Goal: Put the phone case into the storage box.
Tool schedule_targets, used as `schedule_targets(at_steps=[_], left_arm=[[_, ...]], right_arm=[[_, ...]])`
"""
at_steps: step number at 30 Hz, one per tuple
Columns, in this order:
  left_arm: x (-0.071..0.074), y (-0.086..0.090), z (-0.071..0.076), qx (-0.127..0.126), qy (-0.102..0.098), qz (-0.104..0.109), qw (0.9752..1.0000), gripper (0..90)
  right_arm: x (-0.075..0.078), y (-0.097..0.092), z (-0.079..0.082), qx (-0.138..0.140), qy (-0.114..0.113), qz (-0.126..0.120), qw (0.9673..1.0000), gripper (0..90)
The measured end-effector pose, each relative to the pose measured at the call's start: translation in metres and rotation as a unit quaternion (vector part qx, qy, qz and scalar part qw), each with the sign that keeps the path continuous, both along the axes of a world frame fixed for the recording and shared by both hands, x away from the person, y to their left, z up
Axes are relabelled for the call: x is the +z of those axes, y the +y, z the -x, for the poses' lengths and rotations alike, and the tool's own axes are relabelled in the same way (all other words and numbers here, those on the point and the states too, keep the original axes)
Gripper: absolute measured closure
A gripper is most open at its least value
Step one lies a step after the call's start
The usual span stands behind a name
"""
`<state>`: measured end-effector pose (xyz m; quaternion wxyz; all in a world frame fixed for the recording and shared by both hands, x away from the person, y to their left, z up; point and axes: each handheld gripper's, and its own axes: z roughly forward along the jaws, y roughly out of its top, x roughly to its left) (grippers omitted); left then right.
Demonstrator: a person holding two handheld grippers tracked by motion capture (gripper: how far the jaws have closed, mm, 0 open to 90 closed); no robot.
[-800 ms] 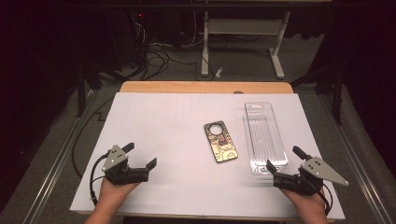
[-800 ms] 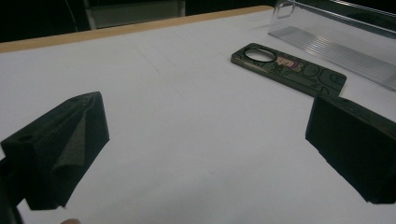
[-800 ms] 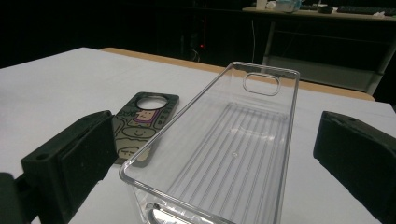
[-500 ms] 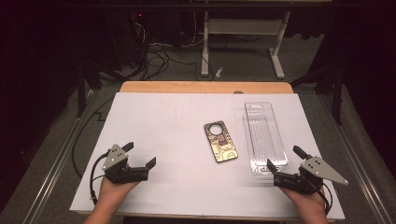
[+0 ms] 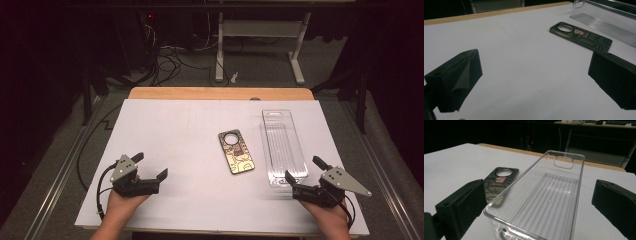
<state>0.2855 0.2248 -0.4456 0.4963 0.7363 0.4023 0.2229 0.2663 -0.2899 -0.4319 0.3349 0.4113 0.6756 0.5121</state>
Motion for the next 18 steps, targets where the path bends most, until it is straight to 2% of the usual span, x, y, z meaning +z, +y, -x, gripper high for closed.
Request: schedule_targets(at_steps=[7, 11, 13, 15, 18], left_arm=[[-0.001, -0.005, -0.001, -0.015, 0.007, -0.009, 0.9998, 1.1], [0.001, -0.015, -0.006, -0.021, 0.018, 0.016, 0.9995, 10.1], [0.004, -0.024, -0.008, -0.030, 0.015, 0.002, 0.9995, 13.9], [0.007, -0.033, -0.011, -0.043, 0.011, -0.003, 0.9990, 16.3], [0.013, -0.044, -0.014, -0.048, -0.006, -0.014, 0.9987, 21.5]], right_arm=[[0.001, 0.000, -0.001, -0.004, -0.005, 0.001, 1.0000, 0.0], [0.001, 0.000, -0.001, -0.001, -0.008, 0.006, 0.9999, 0.0], [0.001, 0.001, -0.001, -0.001, -0.009, 0.010, 0.9999, 0.0], [0.001, 0.001, -0.002, 0.000, -0.009, 0.010, 0.9999, 0.0], [-0.001, 0.002, -0.003, 0.000, -0.005, 0.013, 0.9999, 0.0]])
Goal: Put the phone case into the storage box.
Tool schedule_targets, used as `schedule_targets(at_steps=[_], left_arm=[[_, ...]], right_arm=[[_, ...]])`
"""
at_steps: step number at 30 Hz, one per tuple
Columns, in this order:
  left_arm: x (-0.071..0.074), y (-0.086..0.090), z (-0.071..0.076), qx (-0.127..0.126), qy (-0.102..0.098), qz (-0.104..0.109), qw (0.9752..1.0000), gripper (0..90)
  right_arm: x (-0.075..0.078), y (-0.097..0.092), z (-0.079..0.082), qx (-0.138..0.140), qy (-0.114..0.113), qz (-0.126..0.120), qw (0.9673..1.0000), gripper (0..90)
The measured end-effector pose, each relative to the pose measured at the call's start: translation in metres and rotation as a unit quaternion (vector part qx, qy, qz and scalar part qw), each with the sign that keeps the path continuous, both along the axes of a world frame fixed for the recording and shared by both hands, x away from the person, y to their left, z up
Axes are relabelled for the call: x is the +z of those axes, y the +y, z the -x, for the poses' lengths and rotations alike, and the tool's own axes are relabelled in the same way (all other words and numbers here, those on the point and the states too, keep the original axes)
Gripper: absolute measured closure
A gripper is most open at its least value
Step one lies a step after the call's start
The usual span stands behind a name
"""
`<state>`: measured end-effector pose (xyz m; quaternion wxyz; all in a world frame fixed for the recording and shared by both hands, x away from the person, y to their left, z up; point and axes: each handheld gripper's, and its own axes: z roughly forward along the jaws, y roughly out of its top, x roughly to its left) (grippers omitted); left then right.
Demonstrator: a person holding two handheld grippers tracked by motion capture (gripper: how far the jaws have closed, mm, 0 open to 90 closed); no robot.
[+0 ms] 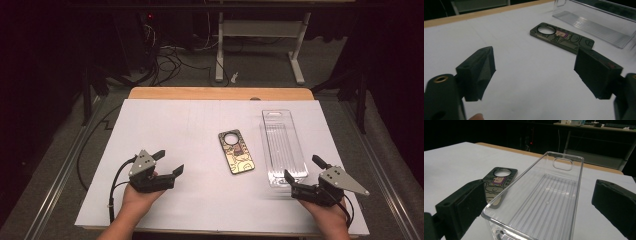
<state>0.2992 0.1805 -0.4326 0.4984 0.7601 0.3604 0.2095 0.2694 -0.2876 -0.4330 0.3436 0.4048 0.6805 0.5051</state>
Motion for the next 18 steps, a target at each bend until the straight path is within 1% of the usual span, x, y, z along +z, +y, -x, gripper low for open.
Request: schedule_targets(at_steps=[1, 2, 3, 4, 6, 7, 9, 12, 13, 15, 18], left_arm=[[0.002, -0.004, -0.001, 0.004, -0.007, -0.005, 1.0000, 26.3], [0.003, -0.007, -0.004, 0.002, -0.009, -0.006, 0.9999, 29.0], [0.003, -0.011, -0.007, 0.003, -0.005, -0.011, 0.9999, 29.4], [0.004, -0.014, -0.011, 0.000, 0.004, -0.013, 0.9999, 29.6], [0.003, -0.020, -0.017, -0.003, 0.015, -0.013, 0.9998, 30.5], [0.003, -0.022, -0.020, -0.004, 0.018, -0.012, 0.9998, 32.3], [0.003, -0.026, -0.023, -0.007, 0.020, -0.006, 0.9998, 36.7], [0.003, -0.032, -0.032, -0.004, 0.038, 0.016, 0.9991, 45.2], [0.003, -0.034, -0.035, -0.003, 0.037, 0.018, 0.9991, 47.5], [0.004, -0.041, -0.039, -0.004, 0.034, 0.005, 0.9994, 52.7], [0.006, -0.049, -0.045, -0.012, 0.034, 0.000, 0.9994, 57.9]], right_arm=[[0.000, 0.001, 0.000, 0.001, 0.001, 0.002, 1.0000, 0.0], [-0.001, 0.001, 0.000, 0.001, 0.002, 0.003, 1.0000, 0.0], [-0.001, 0.002, 0.000, 0.000, 0.002, 0.004, 1.0000, 0.0], [-0.002, 0.002, 0.000, 0.000, 0.003, 0.005, 1.0000, 0.0], [-0.002, 0.002, 0.000, 0.000, 0.004, 0.004, 1.0000, 0.0], [-0.002, 0.001, 0.000, -0.001, 0.005, 0.003, 1.0000, 0.0], [-0.002, 0.000, 0.000, -0.003, 0.004, 0.002, 1.0000, 0.0], [-0.002, -0.001, 0.001, -0.004, 0.004, -0.001, 1.0000, 0.0], [-0.001, -0.001, 0.001, -0.005, 0.003, -0.001, 1.0000, 0.0], [-0.001, -0.002, 0.001, -0.007, 0.002, -0.001, 1.0000, 0.0], [-0.001, -0.001, 0.000, -0.006, 0.001, 0.000, 1.0000, 0.0]])
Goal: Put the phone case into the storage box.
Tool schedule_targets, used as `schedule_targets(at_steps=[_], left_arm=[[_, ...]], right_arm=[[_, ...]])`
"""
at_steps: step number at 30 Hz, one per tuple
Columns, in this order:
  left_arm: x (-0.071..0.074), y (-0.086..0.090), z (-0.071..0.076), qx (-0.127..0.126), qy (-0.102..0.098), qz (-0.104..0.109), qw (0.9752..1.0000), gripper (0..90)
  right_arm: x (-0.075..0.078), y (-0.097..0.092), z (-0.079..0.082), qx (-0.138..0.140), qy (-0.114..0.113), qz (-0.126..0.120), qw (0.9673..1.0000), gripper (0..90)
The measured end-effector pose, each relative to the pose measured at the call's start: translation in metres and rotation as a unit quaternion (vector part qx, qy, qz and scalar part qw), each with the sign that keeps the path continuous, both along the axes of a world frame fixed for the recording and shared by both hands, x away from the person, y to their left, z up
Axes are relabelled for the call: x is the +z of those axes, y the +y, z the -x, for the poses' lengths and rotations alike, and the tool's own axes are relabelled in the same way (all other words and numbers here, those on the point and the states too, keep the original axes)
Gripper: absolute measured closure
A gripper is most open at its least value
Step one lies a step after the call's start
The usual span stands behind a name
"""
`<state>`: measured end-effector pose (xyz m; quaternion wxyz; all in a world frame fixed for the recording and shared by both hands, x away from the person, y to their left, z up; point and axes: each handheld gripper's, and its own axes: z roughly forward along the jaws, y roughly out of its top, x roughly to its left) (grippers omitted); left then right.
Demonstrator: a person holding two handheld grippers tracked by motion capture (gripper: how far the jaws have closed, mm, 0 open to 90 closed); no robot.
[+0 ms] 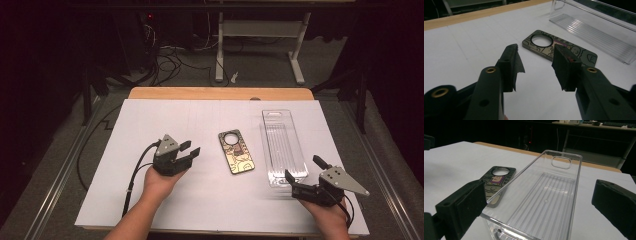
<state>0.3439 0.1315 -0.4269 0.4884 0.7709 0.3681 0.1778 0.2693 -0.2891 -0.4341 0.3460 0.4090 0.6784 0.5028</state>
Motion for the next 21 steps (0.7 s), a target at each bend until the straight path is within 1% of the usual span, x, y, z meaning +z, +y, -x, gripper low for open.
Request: schedule_targets(at_steps=[2, 3, 5, 6, 7, 10, 12, 13, 14, 16, 18, 19, 21], left_arm=[[0.001, -0.008, -0.004, -0.007, -0.002, -0.006, 1.0000, 61.6], [0.002, -0.012, -0.005, -0.013, 0.000, -0.009, 0.9999, 62.0], [0.002, -0.020, -0.008, -0.021, 0.003, -0.008, 0.9997, 65.4], [0.002, -0.024, -0.009, -0.020, 0.001, -0.009, 0.9998, 67.5], [0.002, -0.029, -0.010, -0.018, -0.004, -0.017, 0.9997, 68.4], [0.002, -0.040, -0.013, -0.028, -0.004, -0.018, 0.9994, 74.7], [0.002, -0.048, -0.016, -0.036, -0.002, -0.014, 0.9992, 80.8], [0.002, -0.048, -0.016, -0.036, -0.002, -0.014, 0.9992, 83.4], [0.002, -0.058, -0.018, -0.045, -0.005, -0.027, 0.9986, 88.5], [0.000, -0.067, -0.021, -0.053, 0.000, -0.027, 0.9982, 89.4], [-0.003, -0.073, -0.025, -0.058, 0.007, -0.018, 0.9981, 89.6], [-0.003, -0.077, -0.027, -0.061, 0.015, -0.017, 0.9979, 89.7], [-0.005, -0.085, -0.032, -0.067, 0.024, -0.023, 0.9972, 89.7]], right_arm=[[0.000, 0.000, 0.000, 0.001, 0.000, 0.001, 1.0000, 0.0], [0.000, 0.001, 0.000, 0.001, -0.001, 0.001, 1.0000, 0.0], [0.000, 0.001, 0.000, 0.001, -0.001, 0.002, 1.0000, 0.0], [0.000, 0.001, 0.000, 0.001, -0.001, 0.002, 1.0000, 0.0], [0.000, 0.001, 0.000, 0.000, 0.000, 0.002, 1.0000, 0.0], [0.001, 0.000, 0.000, -0.004, -0.003, 0.003, 1.0000, 0.0], [0.002, 0.000, 0.000, -0.004, -0.004, 0.003, 1.0000, 0.0], [0.002, 0.000, 0.000, -0.005, -0.004, 0.003, 1.0000, 0.0], [0.002, -0.001, 0.000, -0.006, -0.004, 0.002, 1.0000, 0.0], [0.002, -0.001, 0.001, -0.006, -0.005, 0.000, 1.0000, 0.0], [0.003, 0.000, 0.001, -0.005, -0.007, -0.001, 1.0000, 0.0], [0.003, 0.000, 0.001, -0.005, -0.008, -0.001, 1.0000, 0.0], [0.003, 0.000, 0.001, -0.004, -0.008, -0.002, 1.0000, 0.0]])
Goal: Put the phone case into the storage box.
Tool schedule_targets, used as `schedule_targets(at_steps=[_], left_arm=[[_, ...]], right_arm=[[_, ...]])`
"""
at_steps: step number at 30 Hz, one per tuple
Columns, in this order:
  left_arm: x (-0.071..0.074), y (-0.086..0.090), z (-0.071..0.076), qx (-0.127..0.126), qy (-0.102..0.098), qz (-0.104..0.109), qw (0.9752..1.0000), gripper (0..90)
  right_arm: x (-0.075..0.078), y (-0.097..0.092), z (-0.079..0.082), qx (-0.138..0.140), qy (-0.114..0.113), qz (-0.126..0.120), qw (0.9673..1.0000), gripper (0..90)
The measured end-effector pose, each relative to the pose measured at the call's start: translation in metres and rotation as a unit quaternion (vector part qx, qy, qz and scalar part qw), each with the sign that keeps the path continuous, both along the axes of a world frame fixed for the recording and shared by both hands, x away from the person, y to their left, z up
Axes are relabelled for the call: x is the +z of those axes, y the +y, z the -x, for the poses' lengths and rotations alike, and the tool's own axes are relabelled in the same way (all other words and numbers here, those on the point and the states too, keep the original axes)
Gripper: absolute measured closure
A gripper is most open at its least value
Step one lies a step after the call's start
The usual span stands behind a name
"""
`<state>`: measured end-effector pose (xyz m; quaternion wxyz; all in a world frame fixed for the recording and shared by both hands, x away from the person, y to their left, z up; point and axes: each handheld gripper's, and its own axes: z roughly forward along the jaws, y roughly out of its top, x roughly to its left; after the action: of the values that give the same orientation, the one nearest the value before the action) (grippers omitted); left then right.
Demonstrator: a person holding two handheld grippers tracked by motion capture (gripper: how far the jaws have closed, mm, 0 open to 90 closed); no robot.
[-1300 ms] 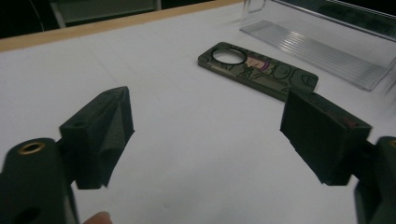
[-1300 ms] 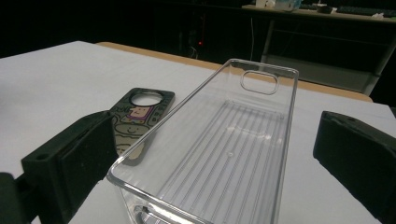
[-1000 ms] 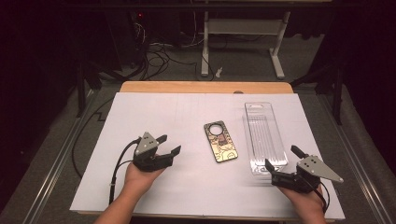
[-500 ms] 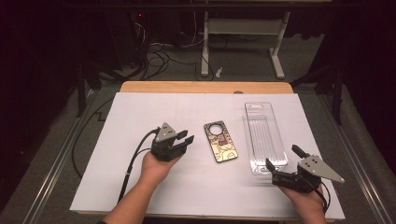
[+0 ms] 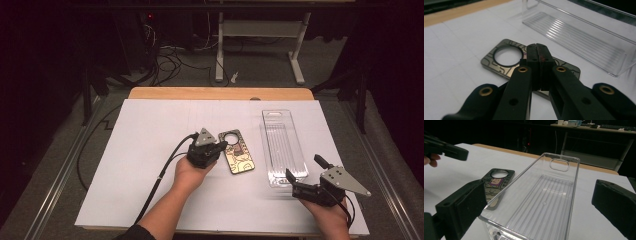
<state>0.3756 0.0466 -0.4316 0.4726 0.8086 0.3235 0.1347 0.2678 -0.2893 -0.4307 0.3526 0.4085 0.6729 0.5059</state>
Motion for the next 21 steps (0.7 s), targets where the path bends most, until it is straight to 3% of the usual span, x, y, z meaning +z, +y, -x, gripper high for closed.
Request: schedule_targets(at_steps=[6, 10, 12, 13, 17, 21], left_arm=[[-0.002, -0.024, -0.007, -0.003, 0.002, 0.007, 1.0000, 89.7], [-0.008, -0.041, -0.014, 0.005, 0.021, 0.011, 0.9997, 89.7], [-0.012, -0.048, -0.017, 0.001, 0.028, 0.004, 0.9996, 89.7], [-0.015, -0.055, -0.016, 0.004, 0.035, 0.017, 0.9993, 89.8], [-0.024, -0.069, -0.020, -0.010, 0.047, -0.006, 0.9988, 89.8], [-0.031, -0.083, -0.023, -0.018, 0.059, -0.046, 0.9970, 89.9]], right_arm=[[0.000, -0.001, 0.000, -0.001, 0.000, -0.002, 1.0000, 0.0], [0.000, -0.002, 0.000, -0.002, -0.002, -0.003, 1.0000, 0.0], [0.000, -0.002, 0.001, -0.003, -0.002, -0.004, 1.0000, 0.0], [0.000, -0.002, 0.001, -0.003, -0.003, -0.004, 1.0000, 0.0], [0.000, -0.002, 0.001, 0.000, -0.003, -0.003, 1.0000, 0.0], [0.000, -0.001, 0.001, 0.003, -0.003, -0.004, 1.0000, 0.0]])
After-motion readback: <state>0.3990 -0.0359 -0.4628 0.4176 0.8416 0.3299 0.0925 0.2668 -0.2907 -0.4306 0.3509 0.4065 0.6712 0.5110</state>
